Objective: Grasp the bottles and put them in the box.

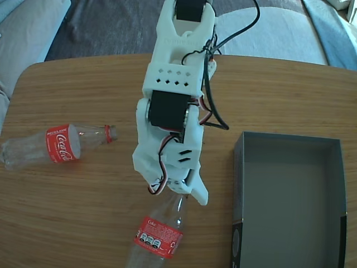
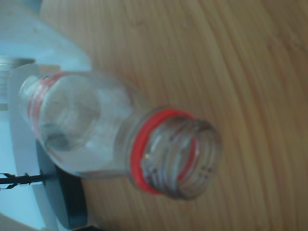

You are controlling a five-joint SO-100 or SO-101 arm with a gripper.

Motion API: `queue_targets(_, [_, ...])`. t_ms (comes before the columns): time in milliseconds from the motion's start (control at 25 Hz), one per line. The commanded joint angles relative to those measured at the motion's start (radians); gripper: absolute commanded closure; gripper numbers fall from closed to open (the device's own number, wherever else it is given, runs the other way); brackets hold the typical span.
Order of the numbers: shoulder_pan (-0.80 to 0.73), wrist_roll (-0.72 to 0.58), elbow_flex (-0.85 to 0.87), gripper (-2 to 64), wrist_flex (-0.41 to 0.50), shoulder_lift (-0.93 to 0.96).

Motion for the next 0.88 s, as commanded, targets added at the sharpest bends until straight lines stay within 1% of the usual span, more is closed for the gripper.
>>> queue_targets(0, [-0.003,-0.003,-0.052,16.1,-0.006,0.012])
queue_targets(280, [-0.011,-0.008,-0.046,16.2,-0.008,-0.021])
queue_targets(400, [-0.023,0.002,-0.043,16.2,-0.028,-0.044])
queue_targets(840, [-0.098,0.006,-0.044,16.2,-0.048,-0.075])
